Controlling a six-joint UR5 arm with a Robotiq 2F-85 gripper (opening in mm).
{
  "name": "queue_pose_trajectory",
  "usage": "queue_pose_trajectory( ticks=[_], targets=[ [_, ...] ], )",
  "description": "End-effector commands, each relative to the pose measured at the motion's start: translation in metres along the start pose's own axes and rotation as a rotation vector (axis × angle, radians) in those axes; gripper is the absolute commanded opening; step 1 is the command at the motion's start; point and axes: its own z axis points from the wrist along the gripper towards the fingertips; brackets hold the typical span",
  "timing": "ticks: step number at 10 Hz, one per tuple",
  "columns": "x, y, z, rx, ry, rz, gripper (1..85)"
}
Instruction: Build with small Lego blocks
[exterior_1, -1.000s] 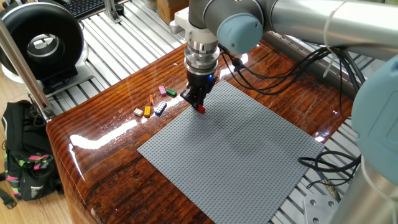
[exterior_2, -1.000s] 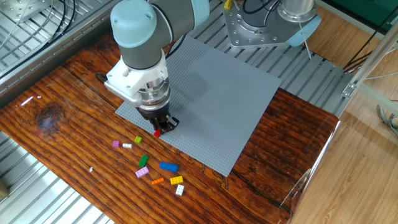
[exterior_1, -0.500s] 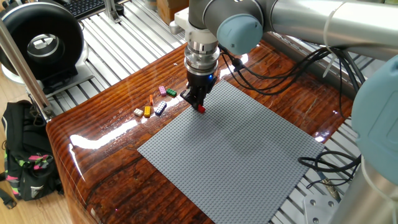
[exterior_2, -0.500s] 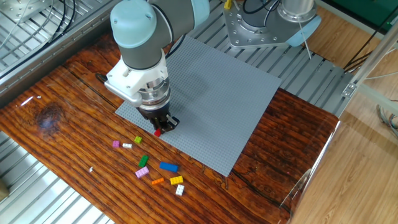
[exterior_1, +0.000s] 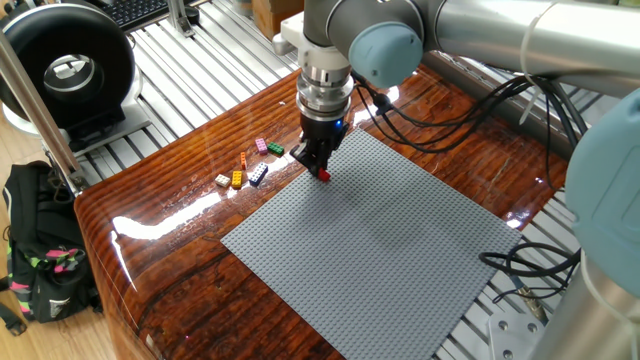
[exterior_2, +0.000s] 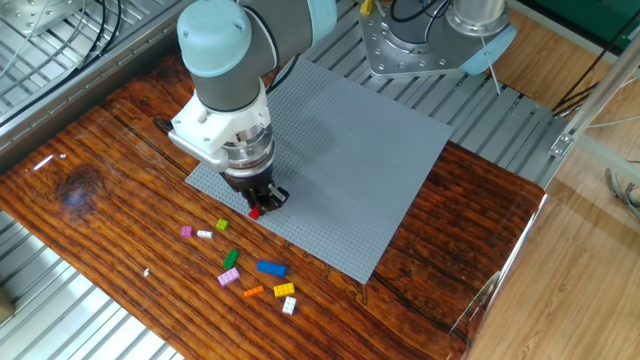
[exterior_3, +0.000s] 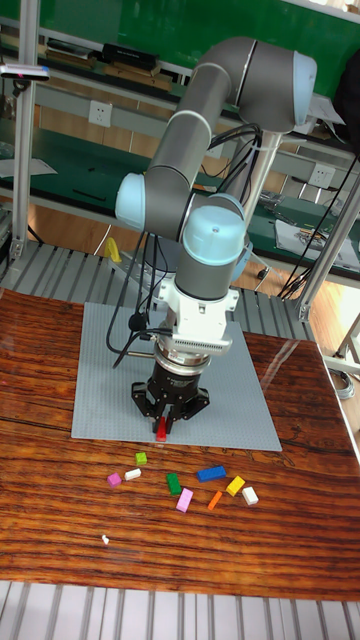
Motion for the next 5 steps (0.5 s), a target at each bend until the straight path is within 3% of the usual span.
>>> queue_pose_trajectory(
  ticks=[1, 5],
  targets=[
    [0.001, -0.001, -0.009, -0.002, 0.008, 0.008, 2.0],
    [-0.004, -0.001, 0.002, -0.007, -0.005, 0.006, 2.0]
  ],
)
